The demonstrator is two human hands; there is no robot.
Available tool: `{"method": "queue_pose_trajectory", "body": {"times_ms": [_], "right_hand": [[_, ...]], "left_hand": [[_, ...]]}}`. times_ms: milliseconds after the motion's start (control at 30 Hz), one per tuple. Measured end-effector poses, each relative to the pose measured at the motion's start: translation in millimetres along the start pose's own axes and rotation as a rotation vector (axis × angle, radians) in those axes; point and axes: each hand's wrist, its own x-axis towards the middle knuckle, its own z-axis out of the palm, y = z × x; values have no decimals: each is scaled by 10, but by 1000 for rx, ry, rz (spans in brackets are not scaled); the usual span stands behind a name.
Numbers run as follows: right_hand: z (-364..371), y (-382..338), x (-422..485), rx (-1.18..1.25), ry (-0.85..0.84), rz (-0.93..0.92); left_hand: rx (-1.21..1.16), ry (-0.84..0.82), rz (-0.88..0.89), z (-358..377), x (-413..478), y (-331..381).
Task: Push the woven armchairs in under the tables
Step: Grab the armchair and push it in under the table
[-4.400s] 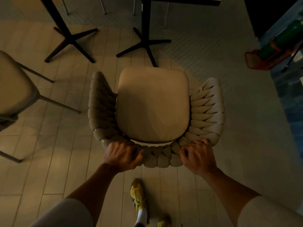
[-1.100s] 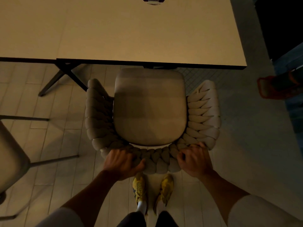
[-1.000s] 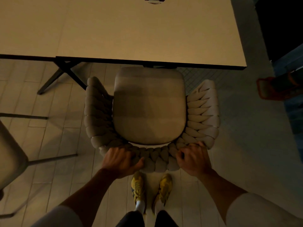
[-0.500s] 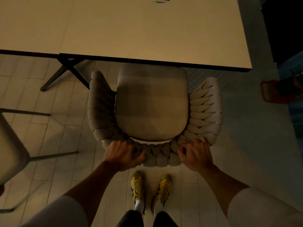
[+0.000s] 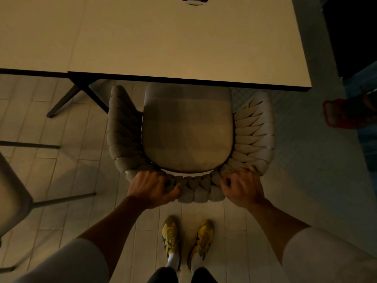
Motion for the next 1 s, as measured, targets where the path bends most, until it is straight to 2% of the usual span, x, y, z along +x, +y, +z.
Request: {"method": "queue_pose_trajectory", "body": {"times_ms": [133, 333, 600, 700, 900, 1000], "right_hand": [[-6, 2, 75, -17, -6, -2], [-14, -10, 75, -18, -9, 16], [51, -100, -228, -35, -105, 88], [84, -107, -351, -34, -90, 87], [78, -95, -356, -10, -71, 84], [14, -113, -357, 38, -165, 87]], "left_hand": [[2, 100, -4, -31, 54, -50], [3, -50, -24, -109, 86, -44], [-4, -137, -5, -159, -104, 49], [-21, -170, -5, -155, -181, 102], [-24, -187, -27, -154, -195, 139], [-59, -149, -19, -149, -208, 154]]}}
